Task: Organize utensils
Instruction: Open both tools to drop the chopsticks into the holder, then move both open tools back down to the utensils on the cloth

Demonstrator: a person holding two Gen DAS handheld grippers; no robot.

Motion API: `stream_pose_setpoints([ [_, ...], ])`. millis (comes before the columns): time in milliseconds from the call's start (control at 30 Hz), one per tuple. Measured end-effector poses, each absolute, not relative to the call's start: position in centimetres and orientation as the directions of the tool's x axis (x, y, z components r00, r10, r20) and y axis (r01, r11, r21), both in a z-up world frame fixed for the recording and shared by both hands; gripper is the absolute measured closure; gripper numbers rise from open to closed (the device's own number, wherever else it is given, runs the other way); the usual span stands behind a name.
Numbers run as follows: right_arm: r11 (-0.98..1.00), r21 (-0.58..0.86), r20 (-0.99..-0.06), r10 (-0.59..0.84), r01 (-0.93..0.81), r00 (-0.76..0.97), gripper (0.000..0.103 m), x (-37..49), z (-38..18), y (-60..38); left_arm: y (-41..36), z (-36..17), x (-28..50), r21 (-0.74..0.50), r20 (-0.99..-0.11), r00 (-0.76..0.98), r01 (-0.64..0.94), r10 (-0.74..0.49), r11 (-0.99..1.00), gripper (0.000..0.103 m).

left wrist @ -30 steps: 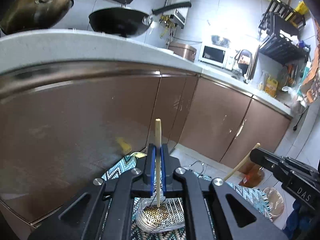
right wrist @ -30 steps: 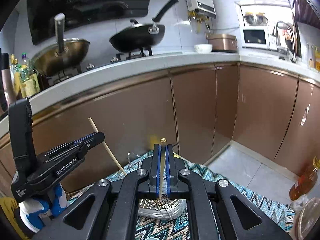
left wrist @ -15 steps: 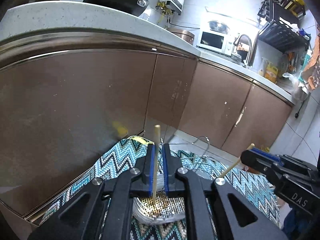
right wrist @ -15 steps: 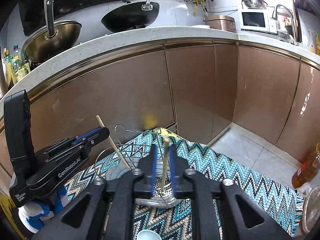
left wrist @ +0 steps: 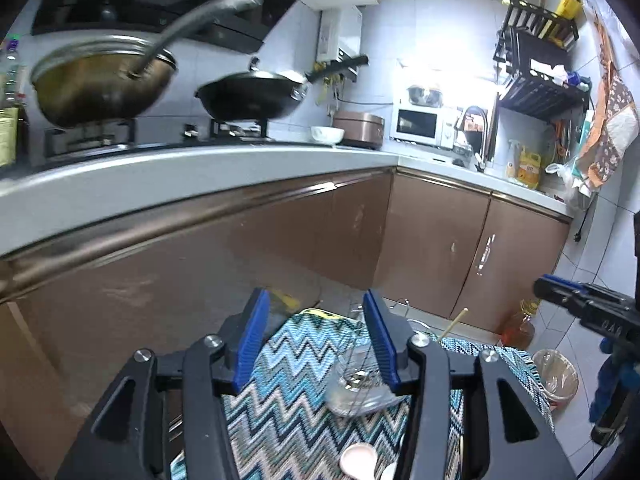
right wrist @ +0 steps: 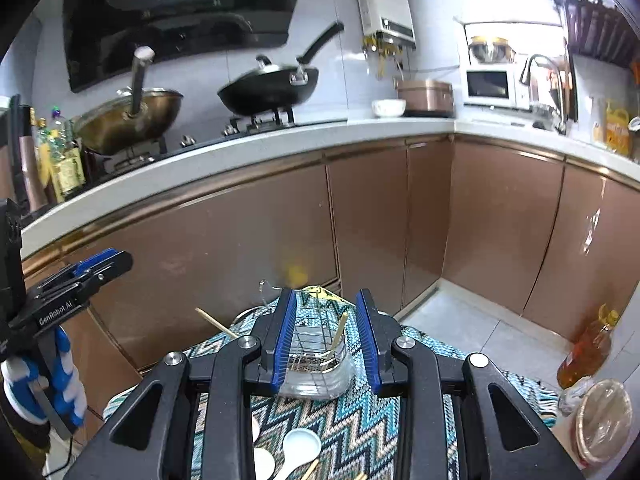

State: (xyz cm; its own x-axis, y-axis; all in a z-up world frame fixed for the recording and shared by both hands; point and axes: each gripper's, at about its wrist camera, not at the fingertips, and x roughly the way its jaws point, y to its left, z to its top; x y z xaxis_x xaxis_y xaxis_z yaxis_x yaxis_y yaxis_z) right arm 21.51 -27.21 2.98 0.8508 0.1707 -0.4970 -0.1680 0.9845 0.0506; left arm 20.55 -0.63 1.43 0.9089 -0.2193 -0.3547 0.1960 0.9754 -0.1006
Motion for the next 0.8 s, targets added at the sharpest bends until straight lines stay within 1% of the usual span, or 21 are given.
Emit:
stream_pose_setpoints([
  [267, 0.982, 0.026, -0.470, 0.175, -0.185, 0.865, 0.071, 15.4, 5.6, -26.4, 2.9, 3.2, 15.0, -0.095, -0.330, 0.924, 0.174, -0.196, 0.980, 0.054],
  [400, 0.982, 0.017, -0.467, 0.175, -0.190, 0.867, 0.070, 12.9, 6.3, -25.8, 3.8, 3.7, 13.0, -0.091, -0.330, 0.923, 0.176, -0.196, 0.980, 0.052],
  [567, 0.982, 0.019, -0.472, 0.173, -0.186, 0.864, 0.070, 10.5, 6.6, -25.7, 5.1, 3.5, 10.8, -0.116, -0.340, 0.917, 0.179, -0.208, 0.977, 0.051],
  [667, 0.984, 0.032, -0.488, 0.170, -0.177, 0.856, 0.070, 9.3, 6.4, -25.8, 5.6, 3.1, 10.0, -0.129, -0.359, 0.911, 0.169, -0.205, 0.977, 0.051],
  [800, 0.987, 0.042, -0.543, 0.154, -0.156, 0.826, 0.070, 8.5, 5.3, -26.2, 5.8, 1.8, 9.5, -0.147, -0.396, 0.892, 0.175, -0.220, 0.973, 0.051],
])
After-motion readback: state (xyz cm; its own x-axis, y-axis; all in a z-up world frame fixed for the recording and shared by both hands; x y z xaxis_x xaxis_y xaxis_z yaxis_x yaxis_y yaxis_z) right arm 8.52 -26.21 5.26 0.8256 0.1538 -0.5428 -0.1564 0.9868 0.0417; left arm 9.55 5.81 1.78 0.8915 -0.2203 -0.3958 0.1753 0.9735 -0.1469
